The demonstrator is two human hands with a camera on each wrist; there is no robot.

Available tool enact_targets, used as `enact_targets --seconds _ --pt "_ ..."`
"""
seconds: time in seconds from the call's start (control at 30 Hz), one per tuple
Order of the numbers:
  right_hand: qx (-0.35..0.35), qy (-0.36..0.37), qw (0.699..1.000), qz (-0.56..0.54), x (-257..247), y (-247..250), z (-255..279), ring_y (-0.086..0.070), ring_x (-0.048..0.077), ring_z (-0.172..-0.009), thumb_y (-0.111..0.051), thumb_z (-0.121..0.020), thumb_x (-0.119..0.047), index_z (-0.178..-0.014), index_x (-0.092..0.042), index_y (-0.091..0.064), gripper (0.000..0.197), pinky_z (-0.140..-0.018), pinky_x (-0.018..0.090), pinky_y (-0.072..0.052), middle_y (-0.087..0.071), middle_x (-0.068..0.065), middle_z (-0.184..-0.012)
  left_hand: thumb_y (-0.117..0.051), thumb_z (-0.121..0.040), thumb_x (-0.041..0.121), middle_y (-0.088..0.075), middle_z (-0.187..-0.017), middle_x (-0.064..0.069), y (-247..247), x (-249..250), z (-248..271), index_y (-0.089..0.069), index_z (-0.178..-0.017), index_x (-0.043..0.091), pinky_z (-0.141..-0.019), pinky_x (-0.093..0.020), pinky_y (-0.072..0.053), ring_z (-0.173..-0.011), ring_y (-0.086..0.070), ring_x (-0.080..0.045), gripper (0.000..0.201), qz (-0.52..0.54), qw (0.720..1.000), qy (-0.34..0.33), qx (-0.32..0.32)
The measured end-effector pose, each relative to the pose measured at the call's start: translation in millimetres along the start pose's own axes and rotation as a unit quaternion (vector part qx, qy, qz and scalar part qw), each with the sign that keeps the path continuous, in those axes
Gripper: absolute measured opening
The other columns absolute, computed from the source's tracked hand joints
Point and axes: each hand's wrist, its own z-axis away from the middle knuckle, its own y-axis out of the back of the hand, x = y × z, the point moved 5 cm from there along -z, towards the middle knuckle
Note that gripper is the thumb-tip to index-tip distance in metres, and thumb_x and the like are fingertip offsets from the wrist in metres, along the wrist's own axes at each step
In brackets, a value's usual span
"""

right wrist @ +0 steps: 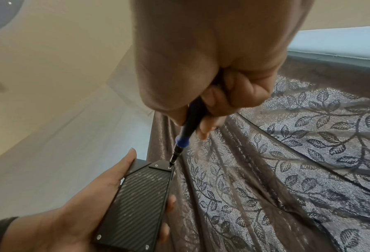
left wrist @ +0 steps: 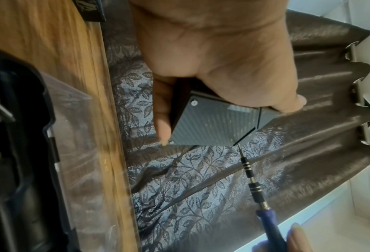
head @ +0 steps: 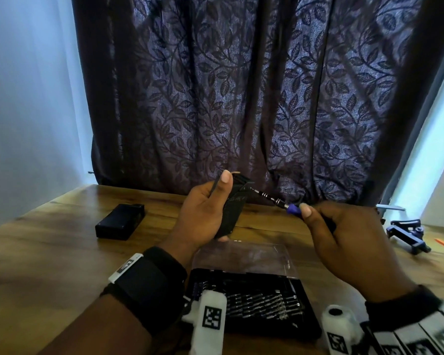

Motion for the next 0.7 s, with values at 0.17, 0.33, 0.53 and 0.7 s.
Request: enact_targets --seconds 0.17,0.33,0.53,0.7 --pt "-0.006 -0.015 0.999 -0.031 0 -1 0 -0.060 0.006 -0.072 -0.081 -0.080 -0.037 -0.080 -0.027 -0.063 0.021 -0.061 0.008 -0.038 -0.063 -0.013 -0.073 -0.047 -0.072 0.090 -0.056 -0.084 -0.044 2 4 0 -0.057 -0.094 -0.007 -0.052 -0.060 -0.058 -0.066 -0.064 -0.055 0.100 -0.004 1.000 -0.003 0.003" --pt "0.014 -0.007 0.999 -0.039 -1 0 1 -0.057 0.013 -0.062 -0.074 -0.088 -0.034 -0.069 -0.025 -0.061 0.025 -0.052 0.013 -0.035 -0.056 -0.009 -0.058 -0.048 -0.064 0.101 -0.055 -0.085 -0.043 5 4 -1 -0.053 -0.098 -0.011 -0.057 -0.076 -0.051 -0.076 -0.061 -0.062 0.118 -0.005 1.000 0.008 -0.004" --pt "0.010 -0.013 0.999 -0.044 -1 -1 1 -0.056 0.008 -0.054 -0.067 -0.096 -0.046 -0.069 -0.028 -0.064 0.032 -0.050 0.013 -0.033 -0.057 -0.011 -0.057 -0.048 -0.072 0.085 -0.063 -0.080 -0.036 2 10 4 -0.063 -0.090 0.000 -0.052 -0.055 -0.059 -0.075 -0.066 -0.060 0.088 -0.012 1.000 0.009 -0.001" --pt "0.030 -0.024 0.999 -0.036 0 1 1 -0.059 0.009 -0.064 -0.081 -0.080 -0.038 -0.073 -0.027 -0.059 0.026 -0.055 0.019 -0.042 -0.060 -0.012 -0.066 -0.048 -0.073 0.083 -0.063 -0.080 -0.035 0 11 7 -0.063 -0.090 0.004 -0.049 -0.045 -0.059 -0.073 -0.066 -0.058 0.082 0.002 1.000 0.020 -0.008"
